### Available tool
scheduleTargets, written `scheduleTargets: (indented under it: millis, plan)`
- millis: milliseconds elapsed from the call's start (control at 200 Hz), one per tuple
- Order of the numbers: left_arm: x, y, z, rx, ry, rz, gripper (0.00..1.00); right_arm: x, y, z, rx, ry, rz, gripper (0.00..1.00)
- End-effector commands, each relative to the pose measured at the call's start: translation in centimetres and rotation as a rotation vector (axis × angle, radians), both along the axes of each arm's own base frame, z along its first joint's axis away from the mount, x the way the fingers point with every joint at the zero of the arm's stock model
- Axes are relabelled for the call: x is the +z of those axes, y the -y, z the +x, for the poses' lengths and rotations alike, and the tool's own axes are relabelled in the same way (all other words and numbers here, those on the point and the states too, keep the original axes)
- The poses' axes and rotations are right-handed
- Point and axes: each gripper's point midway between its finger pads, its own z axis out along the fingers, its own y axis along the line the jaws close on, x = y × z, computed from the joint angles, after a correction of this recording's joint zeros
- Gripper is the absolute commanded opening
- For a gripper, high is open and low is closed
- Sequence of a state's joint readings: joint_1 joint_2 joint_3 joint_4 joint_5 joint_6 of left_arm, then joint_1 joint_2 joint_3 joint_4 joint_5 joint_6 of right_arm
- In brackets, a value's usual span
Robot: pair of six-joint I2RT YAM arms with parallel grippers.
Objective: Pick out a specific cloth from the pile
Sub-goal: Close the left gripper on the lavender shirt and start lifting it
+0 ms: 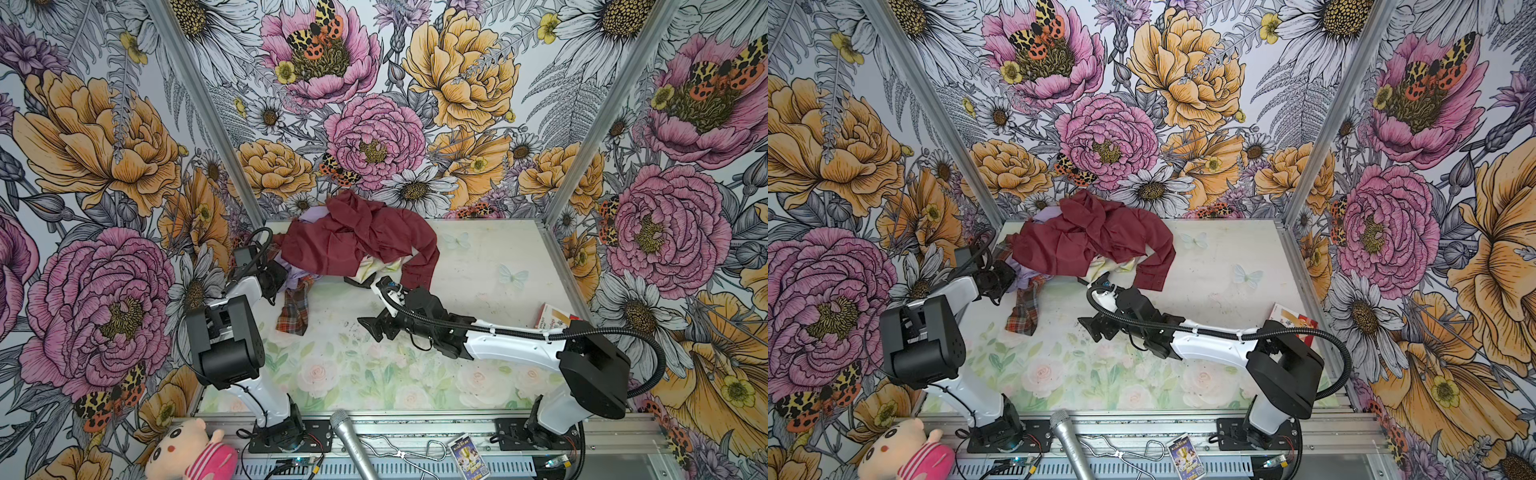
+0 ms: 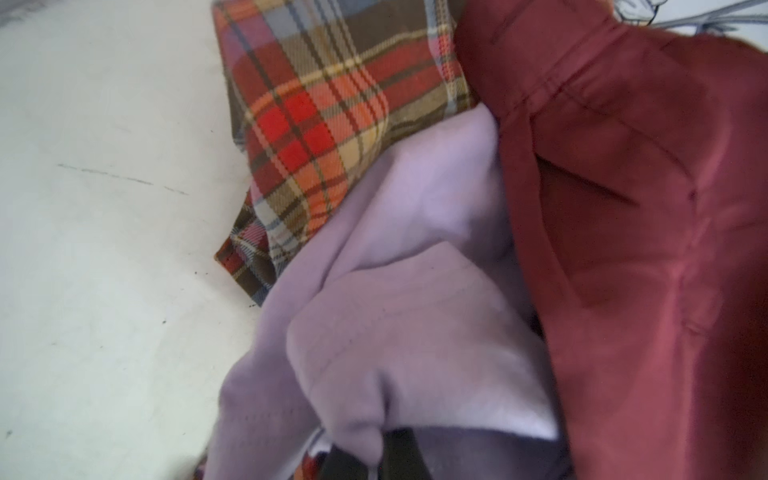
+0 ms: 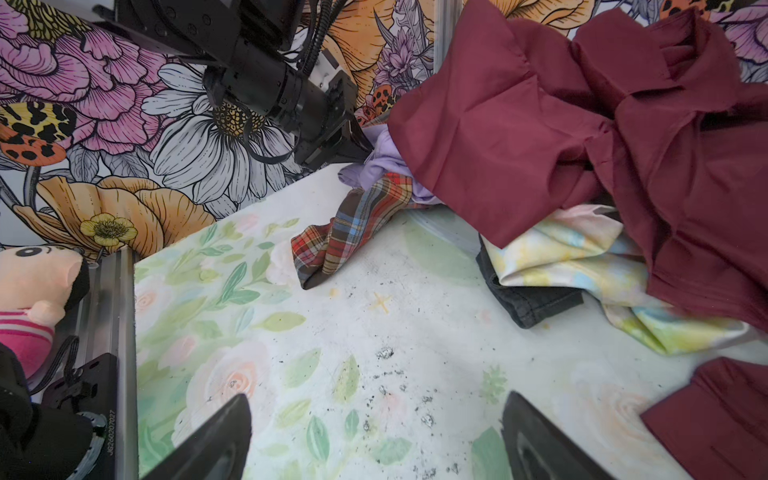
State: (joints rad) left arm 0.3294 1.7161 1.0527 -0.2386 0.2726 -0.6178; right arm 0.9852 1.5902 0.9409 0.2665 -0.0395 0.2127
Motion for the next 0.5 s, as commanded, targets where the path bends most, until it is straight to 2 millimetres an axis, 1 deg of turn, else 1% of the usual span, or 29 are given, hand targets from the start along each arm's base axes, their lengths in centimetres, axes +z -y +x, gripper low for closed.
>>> scheduleTargets:
  millis: [0,130,230,375,495]
  plan:
    - [3.0,-0.3,0.8,0.01,0.099,0.039,0.0,1.0,1.2,0.1,-0.042,0.035,-0.002,0.95]
    - [5.3,-0.3,0.5,0.006,0.139,0.049,0.0,0.3,2.2,0.2,-0.067,0.035,-0.03,0.95]
    - [7.8,-0.3,0.1,0.004,0.177,0.067,0.0,0.2,2.5,0.2,-0.081,0.035,-0.041,0.95]
    - [11.8,-0.1,-0.5,0.01,0.255,0.079,0.0,0.2,2.7,0.3,-0.086,0.038,-0.045,0.95]
    - [15.7,0.3,-0.6,0.007,0.334,0.082,0.0,0.0,3.0,0.5,-0.089,0.044,-0.053,0.96]
